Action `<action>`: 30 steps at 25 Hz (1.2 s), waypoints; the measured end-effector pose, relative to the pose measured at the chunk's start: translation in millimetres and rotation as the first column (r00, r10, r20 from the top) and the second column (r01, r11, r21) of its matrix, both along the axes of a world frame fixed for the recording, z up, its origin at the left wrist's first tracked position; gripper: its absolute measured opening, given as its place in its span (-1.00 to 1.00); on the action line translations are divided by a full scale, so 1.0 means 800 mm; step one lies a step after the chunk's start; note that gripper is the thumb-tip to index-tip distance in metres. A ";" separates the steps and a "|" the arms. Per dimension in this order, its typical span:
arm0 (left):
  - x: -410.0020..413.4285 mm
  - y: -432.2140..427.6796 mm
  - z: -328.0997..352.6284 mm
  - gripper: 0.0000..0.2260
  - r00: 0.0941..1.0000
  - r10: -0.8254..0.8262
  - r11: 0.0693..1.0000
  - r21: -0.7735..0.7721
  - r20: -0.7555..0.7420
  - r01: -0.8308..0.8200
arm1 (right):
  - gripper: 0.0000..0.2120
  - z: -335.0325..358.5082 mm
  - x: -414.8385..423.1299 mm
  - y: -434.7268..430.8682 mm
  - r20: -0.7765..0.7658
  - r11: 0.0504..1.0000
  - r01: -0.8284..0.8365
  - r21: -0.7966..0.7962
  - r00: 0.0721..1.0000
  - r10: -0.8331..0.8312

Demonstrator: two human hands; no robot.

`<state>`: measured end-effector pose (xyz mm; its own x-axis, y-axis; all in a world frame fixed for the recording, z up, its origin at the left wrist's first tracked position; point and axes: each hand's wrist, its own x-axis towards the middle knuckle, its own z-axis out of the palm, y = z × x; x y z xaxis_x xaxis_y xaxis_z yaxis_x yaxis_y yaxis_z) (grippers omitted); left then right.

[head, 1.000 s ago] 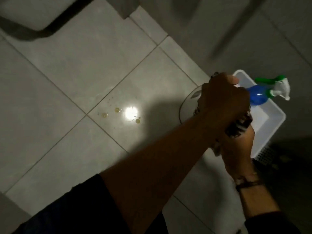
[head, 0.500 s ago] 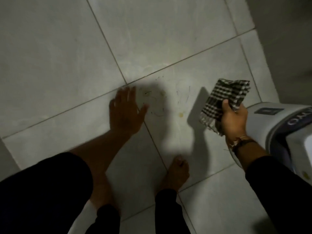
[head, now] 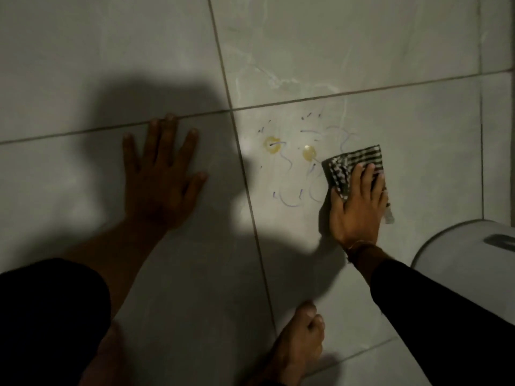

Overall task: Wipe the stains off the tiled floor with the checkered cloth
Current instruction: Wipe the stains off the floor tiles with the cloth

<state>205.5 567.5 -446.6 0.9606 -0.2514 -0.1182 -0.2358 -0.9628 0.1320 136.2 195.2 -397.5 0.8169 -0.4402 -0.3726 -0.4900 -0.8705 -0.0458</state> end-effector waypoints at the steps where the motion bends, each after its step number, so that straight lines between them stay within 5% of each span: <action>1: 0.003 0.001 -0.006 -0.31 1.000 -0.004 1.000 -0.012 0.020 0.004 | -0.23 -0.009 0.009 -0.002 0.024 1.000 0.008 0.013 1.000 -0.008; 6: -0.003 0.001 -0.016 -0.32 0.998 -0.017 0.999 -0.042 0.067 0.020 | -0.23 -0.029 0.147 0.012 0.127 0.988 0.139 -0.071 0.983 -0.129; 9: -0.002 0.002 -0.013 -0.32 0.999 -0.011 0.998 -0.061 0.049 0.014 | -0.26 -0.040 0.184 0.111 0.198 0.975 -0.203 -0.091 0.956 0.217; 11: -0.002 0.002 -0.009 -0.31 0.999 -0.008 0.998 -0.058 0.034 0.010 | -0.25 -0.047 0.117 0.188 0.250 0.878 -0.474 -0.075 0.843 0.476; 13: -0.003 0.001 -0.002 -0.30 1.000 -0.012 0.997 -0.071 0.015 0.013 | -0.23 -0.037 -0.002 0.225 0.199 0.827 -0.562 0.017 0.812 0.549; 17: -0.003 0.002 -0.002 -0.34 1.000 -0.010 0.998 -0.068 0.018 0.011 | -0.20 -0.014 -0.098 0.130 0.035 0.901 -0.433 0.009 0.901 0.432; 21: -0.004 0.001 -0.002 -0.35 1.000 -0.011 0.998 -0.063 0.021 0.012 | -0.27 -0.028 0.077 0.058 0.142 0.995 0.048 -0.084 0.989 -0.036; 24: -0.002 -0.002 0.001 -0.35 1.000 -0.002 0.998 -0.060 0.002 0.002 | -0.28 -0.051 0.081 0.131 0.234 0.958 -0.265 -0.111 0.930 0.284; 27: -0.003 0.001 0.004 -0.36 1.000 0.001 0.998 -0.063 -0.007 -0.001 | -0.25 -0.035 -0.081 0.191 0.144 0.780 -0.624 0.032 0.776 0.615; 29: -0.003 0.001 0.006 -0.36 1.000 -0.002 0.999 -0.052 -0.010 0.002 | -0.26 -0.025 -0.148 0.139 0.042 0.778 -0.626 0.055 0.780 0.625; 30: -0.003 0.000 0.006 -0.36 1.000 -0.005 0.999 -0.048 -0.010 0.005 | -0.27 -0.023 -0.162 0.102 -0.006 0.854 -0.519 0.031 0.854 0.520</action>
<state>203.5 567.8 -441.7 0.9582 -0.2619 -0.1151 -0.2391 -0.9541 0.1803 6.6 277.1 -415.7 0.9188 0.0573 -0.3907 0.0325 -0.9970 -0.0696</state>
